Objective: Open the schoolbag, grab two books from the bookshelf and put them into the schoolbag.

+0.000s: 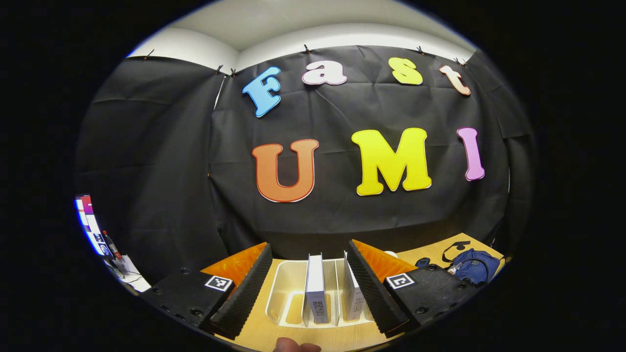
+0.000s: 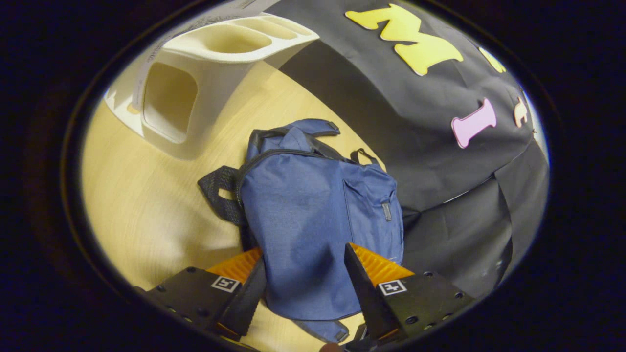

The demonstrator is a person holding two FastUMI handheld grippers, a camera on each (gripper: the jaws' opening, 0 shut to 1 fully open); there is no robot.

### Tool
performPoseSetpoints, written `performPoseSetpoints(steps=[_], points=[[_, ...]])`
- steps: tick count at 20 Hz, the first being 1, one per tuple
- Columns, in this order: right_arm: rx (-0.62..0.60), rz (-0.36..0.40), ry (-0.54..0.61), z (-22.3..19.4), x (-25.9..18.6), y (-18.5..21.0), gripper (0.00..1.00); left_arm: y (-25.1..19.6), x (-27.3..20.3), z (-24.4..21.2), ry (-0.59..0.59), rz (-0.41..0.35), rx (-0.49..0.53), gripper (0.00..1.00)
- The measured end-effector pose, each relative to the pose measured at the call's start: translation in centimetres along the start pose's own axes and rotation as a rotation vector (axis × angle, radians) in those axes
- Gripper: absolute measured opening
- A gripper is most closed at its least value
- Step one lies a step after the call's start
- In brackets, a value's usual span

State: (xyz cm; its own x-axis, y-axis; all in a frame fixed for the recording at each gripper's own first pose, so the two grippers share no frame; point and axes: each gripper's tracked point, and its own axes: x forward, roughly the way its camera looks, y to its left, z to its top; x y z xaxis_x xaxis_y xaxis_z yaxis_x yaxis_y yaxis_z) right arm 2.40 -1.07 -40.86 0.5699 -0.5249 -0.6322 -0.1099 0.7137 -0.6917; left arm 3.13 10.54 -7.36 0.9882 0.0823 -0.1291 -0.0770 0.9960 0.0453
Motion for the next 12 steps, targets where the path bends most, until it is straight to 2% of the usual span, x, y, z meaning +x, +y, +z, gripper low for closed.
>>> performPoseSetpoints(steps=[1, 3, 6, 8, 11, 12], points=[[0.007, 0.016, 0.011, -0.3, 0.2, 0.2, 0.91, 0.0, 0.0, 0.0, -0.002, -0.004, 0.000, 0.98], [0.034, 0.078, 0.030, -0.4, 0.6, 1.1, 0.77, 0.0, 0.0, 0.1, -0.002, -0.006, -0.004, 0.98], [0.015, 0.097, 0.036, 0.0, 0.2, 0.0, 0.34, 0.0, 0.1, -0.1, 0.000, -0.009, -0.016, 0.98], [0.028, 0.159, 0.049, -0.3, 0.1, -0.4, 0.04, -0.2, 0.3, -0.1, 0.002, -0.014, -0.028, 0.98], [0.062, 0.250, 0.040, 0.4, -0.8, -2.3, 0.04, -0.4, 0.7, -0.5, 0.012, -0.015, -0.040, 0.98], [0.075, 0.270, 0.031, 0.6, -1.2, -3.2, 0.00, -0.6, 0.8, -0.7, 0.017, -0.018, -0.044, 0.98]])
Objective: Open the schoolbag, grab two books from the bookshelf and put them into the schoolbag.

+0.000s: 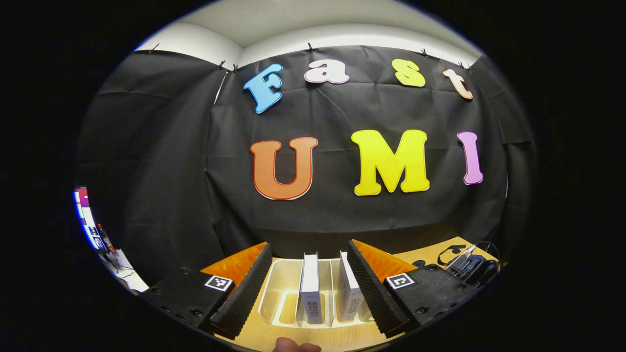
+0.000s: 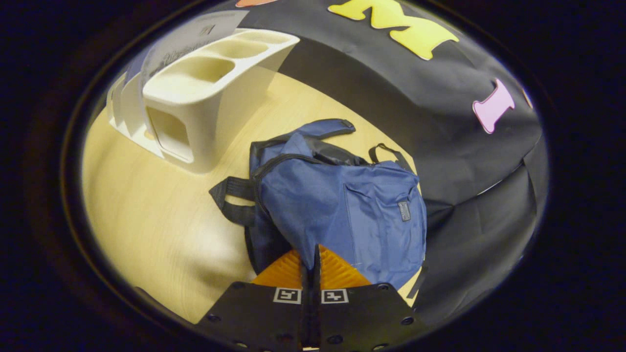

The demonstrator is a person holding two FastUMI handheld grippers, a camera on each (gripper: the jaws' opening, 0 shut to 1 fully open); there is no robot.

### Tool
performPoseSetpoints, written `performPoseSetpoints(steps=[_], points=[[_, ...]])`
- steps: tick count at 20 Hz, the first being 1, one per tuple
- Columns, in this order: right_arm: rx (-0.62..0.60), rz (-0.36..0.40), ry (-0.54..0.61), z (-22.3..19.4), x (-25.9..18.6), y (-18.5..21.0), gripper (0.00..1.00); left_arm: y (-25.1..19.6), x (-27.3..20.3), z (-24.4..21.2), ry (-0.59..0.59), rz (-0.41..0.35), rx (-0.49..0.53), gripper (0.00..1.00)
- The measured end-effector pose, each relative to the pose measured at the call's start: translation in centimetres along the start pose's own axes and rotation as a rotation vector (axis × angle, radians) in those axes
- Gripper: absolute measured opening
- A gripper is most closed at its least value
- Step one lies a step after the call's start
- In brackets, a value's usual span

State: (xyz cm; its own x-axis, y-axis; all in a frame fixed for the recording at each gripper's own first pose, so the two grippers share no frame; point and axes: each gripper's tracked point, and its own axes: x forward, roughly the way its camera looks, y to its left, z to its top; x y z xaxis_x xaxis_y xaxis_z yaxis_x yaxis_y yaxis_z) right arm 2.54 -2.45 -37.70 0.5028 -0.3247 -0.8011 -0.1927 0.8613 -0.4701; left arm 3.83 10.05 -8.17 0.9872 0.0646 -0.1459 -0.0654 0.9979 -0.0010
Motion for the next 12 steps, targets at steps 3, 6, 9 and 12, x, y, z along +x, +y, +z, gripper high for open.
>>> performPoseSetpoints(steps=[3, 6, 9, 12], points=[[0.028, 0.053, -0.005, 0.6, -1.4, -1.8, 0.00, -0.7, 0.4, -0.3, 0.019, -0.013, -0.013, 0.98], [0.040, 0.084, -0.024, 1.6, -3.2, -4.9, 0.04, -1.4, 0.8, -0.9, 0.042, -0.021, -0.018, 0.98], [0.095, 0.114, -0.019, 2.7, -4.7, -8.9, 0.00, -2.1, 1.1, -1.4, 0.063, -0.025, -0.026, 0.98], [0.141, 0.137, -0.017, 4.0, -5.5, -12.9, 0.00, -2.6, 1.3, -1.5, 0.076, -0.029, -0.025, 0.98]])
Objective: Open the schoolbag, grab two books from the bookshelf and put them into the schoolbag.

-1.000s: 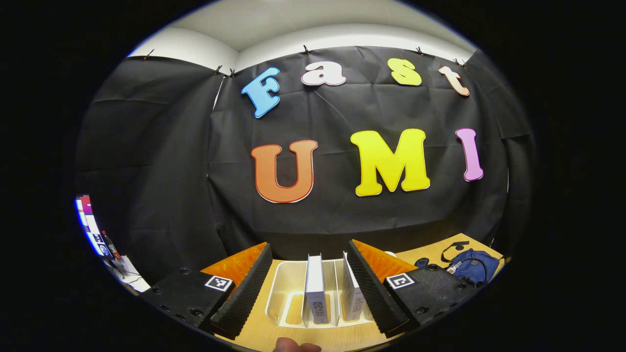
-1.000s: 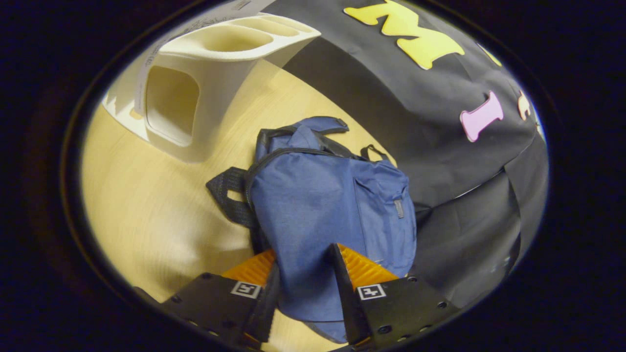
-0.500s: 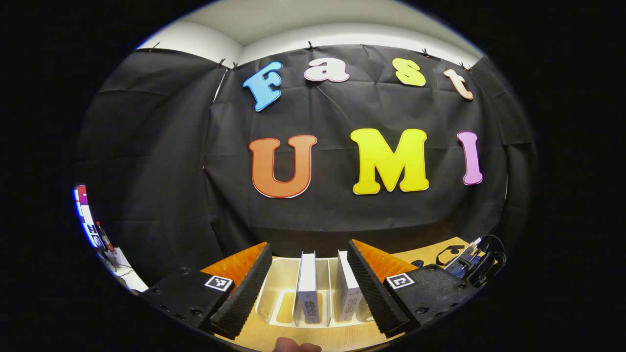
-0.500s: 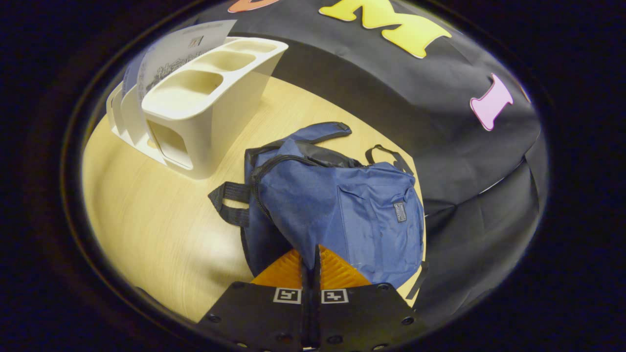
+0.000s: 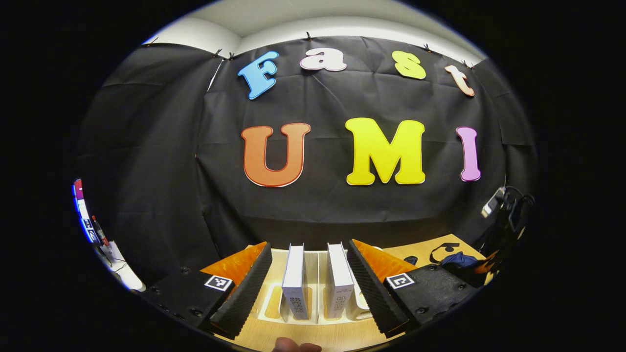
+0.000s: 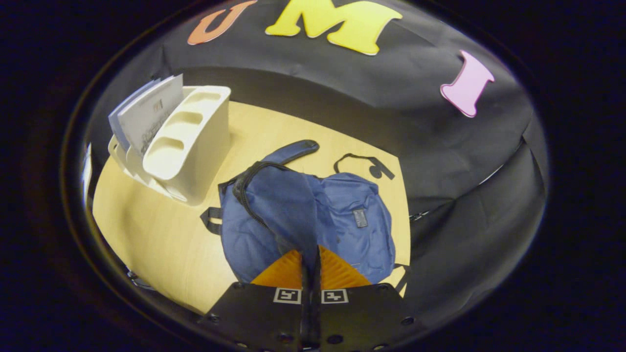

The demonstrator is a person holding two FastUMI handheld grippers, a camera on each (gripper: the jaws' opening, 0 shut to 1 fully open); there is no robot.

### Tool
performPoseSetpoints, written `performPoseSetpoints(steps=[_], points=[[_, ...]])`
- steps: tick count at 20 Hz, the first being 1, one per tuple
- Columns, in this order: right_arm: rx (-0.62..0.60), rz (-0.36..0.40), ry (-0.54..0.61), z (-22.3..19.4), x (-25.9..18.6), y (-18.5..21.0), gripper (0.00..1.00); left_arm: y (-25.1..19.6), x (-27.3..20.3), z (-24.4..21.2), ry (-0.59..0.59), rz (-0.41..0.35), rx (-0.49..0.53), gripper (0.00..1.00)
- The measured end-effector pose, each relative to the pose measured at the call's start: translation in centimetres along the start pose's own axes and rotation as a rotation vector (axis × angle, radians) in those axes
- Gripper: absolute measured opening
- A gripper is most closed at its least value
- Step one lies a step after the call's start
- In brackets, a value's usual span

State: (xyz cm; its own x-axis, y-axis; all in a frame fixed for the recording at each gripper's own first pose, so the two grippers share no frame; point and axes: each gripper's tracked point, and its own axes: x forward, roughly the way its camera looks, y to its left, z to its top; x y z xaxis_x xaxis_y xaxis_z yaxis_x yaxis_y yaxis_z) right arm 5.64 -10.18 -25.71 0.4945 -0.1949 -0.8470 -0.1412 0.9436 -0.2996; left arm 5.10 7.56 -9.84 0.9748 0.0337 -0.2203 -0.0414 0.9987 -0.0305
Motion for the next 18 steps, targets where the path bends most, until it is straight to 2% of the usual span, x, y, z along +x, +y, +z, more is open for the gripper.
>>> performPoseSetpoints(steps=[5, 11, 15, 18], points=[[0.000, 0.014, 0.011, 2.3, -0.4, -5.9, 0.00, -0.6, 0.6, -0.6, 0.058, -0.003, -0.017, 0.98], [-0.038, 0.009, 0.012, 4.3, 0.4, -11.8, 0.00, -0.4, 1.3, -1.4, 0.153, 0.021, 0.007, 0.98], [-0.002, 0.041, 0.012, 4.8, 1.1, -13.7, 0.00, -1.6, 2.3, -1.6, 0.228, -0.016, -0.008, 0.98], [0.009, 0.075, 0.018, 4.4, 1.7, -13.7, 0.00, -2.8, 4.0, -2.4, 0.335, -0.072, 0.008, 0.98]])
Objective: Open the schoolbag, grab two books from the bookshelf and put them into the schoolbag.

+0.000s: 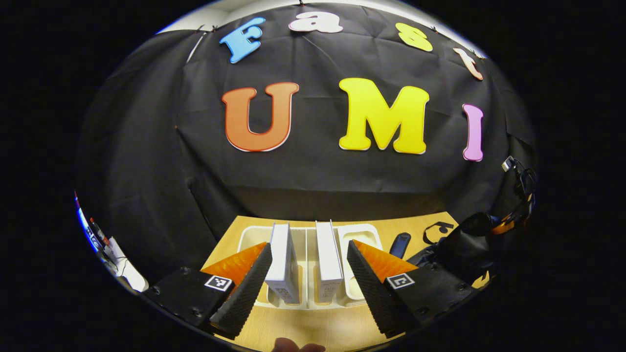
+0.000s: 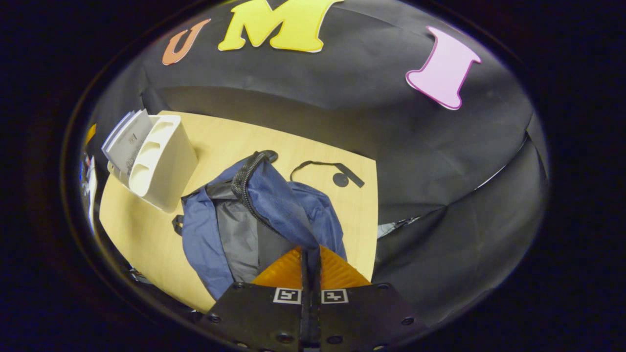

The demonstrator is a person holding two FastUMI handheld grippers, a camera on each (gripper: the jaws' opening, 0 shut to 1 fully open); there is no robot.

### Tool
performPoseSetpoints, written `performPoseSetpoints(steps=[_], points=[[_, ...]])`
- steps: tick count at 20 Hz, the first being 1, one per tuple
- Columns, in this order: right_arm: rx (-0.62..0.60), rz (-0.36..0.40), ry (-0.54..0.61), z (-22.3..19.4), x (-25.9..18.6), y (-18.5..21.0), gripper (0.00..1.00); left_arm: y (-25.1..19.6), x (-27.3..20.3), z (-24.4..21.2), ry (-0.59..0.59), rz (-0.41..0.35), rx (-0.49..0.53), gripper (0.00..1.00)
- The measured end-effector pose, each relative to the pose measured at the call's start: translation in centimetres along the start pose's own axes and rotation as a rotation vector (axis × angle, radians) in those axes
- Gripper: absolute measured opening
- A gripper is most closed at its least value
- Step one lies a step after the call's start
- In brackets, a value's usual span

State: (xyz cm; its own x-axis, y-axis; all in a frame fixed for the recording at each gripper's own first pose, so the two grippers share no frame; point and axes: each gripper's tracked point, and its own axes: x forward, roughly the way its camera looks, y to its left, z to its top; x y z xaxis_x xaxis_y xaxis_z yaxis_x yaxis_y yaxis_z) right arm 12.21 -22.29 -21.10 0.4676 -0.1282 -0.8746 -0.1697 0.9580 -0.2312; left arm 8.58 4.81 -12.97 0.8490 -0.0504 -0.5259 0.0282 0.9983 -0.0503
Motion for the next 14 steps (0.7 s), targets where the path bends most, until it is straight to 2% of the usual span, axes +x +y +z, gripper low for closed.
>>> performPoseSetpoints(steps=[4, 8, 11, 14], points=[[-0.012, 0.007, -0.019, -0.1, 0.1, -0.2, 0.00, -0.7, 1.5, -1.8, 0.248, -0.083, -0.050, 0.98], [-0.044, 0.000, -0.045, -0.4, 0.0, -0.6, 0.00, -1.2, 4.7, -1.9, 0.382, -0.112, 0.018, 0.98], [-0.043, 0.011, -0.054, -0.9, 0.0, -0.4, 0.00, -2.5, 6.9, -3.3, 0.536, -0.157, -0.010, 0.99], [-0.031, 0.021, -0.055, -1.4, 0.0, -0.7, 0.00, -2.9, 9.0, -5.2, 0.674, -0.161, -0.021, 0.98]])
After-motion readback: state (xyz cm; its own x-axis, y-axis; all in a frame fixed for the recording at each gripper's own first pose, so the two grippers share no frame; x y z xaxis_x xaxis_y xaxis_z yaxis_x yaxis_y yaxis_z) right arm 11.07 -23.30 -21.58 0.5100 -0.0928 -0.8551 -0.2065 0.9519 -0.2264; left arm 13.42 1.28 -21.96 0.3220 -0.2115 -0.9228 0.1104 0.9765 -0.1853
